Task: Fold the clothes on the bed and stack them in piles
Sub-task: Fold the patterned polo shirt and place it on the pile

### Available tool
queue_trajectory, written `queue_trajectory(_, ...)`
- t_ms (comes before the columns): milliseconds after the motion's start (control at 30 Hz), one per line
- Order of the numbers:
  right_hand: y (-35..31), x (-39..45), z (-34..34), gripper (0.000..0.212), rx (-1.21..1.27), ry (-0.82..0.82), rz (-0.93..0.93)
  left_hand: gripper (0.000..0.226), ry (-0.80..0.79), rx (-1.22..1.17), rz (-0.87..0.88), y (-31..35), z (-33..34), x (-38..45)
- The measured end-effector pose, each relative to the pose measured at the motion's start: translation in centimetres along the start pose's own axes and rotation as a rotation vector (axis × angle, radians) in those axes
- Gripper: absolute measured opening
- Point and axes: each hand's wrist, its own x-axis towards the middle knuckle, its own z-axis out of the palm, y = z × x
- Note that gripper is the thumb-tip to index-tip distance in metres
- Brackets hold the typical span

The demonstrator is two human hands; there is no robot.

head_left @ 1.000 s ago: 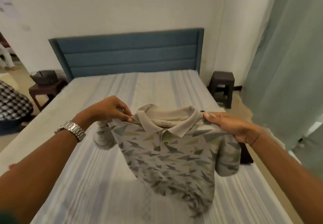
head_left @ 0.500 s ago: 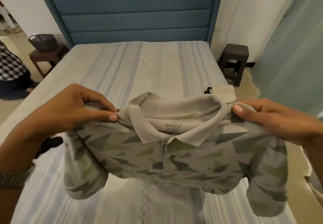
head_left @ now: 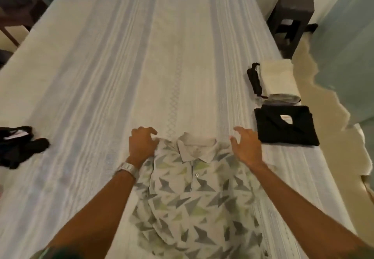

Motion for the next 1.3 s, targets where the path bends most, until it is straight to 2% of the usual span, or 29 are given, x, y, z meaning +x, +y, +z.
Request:
queue_trajectory(100,2.0,-0.5,6.4,0.033,0.111,-0.061,0.059,0.028,-0.074,-0.159,-0.058,-0.3,6.6,2.0)
queue_trajectory(200,4.1,0.1,11.2,0.031,0.212,-0.114,0.119,0.032,-0.162,-0.218,-0.087,0.2,11.7,3.5)
queue_trajectory(333,5.3,3.2,14.9,0.026,0.307,-0.087,0.214,0.045,-0.151,-0.19,-0.108,1.0,16.9,6.4)
queue_trajectory(433,5.5,6.0,16.4,0.044,0.312,-0.032,0.308,0.055,-0.108,-0.15,-0.164,1.8,19.5,8.4)
queue_trajectory(467,5.6,6.7,16.8,0.045,0.288,-0.022,0.334,0.053,-0.094,-0.13,-0.189,2.0,20.1,8.7)
queue_trajectory(533,5.9,7.7,17.3,0.033,0.253,-0.04,0.346,0.046,-0.08,-0.071,-0.203,2.2,20.8,9.0)
queue_trajectory(633,6.5,8.5,17.6,0.028,0.341,-0.067,0.353,0.027,-0.017,-0.065,-0.198,1.6,21.3,9.4)
queue_trajectory(700,6.9,8.5,17.2,0.028,0.425,-0.09,0.382,0.021,0.027,-0.249,-0.266,0.7,21.1,9.5)
queue_trajectory(733,7.1,8.5,17.0,0.029,0.464,-0.104,0.389,0.023,0.019,-0.418,-0.344,0.1,20.9,9.6)
queue_trajectory(767,7.4,8.4,16.9,0.031,0.492,-0.113,0.394,0.024,-0.032,-0.63,-0.451,-0.4,20.6,9.8)
queue_trajectory(867,8.1,8.2,16.7,0.041,0.508,-0.136,0.374,0.027,-0.315,-1.241,-0.733,-1.1,19.1,9.7)
queue_trajectory(933,8.5,8.2,16.6,0.04,0.52,-0.167,0.367,0.029,-0.4,-1.376,-0.779,-1.3,18.3,9.6)
queue_trajectory(1067,9.3,8.3,16.0,0.04,0.706,-0.237,0.411,0.037,-0.357,-1.296,-0.681,-2.4,18.9,9.7)
queue_trajectory(1200,9.8,8.3,16.2,0.03,0.713,-0.22,0.438,0.056,-0.265,-0.751,-0.368,-2.4,20.0,8.6)
queue_trajectory(1300,9.4,7.8,16.7,0.033,0.634,-0.119,0.406,0.058,-0.075,-0.422,-0.086,-2.4,21.0,7.4)
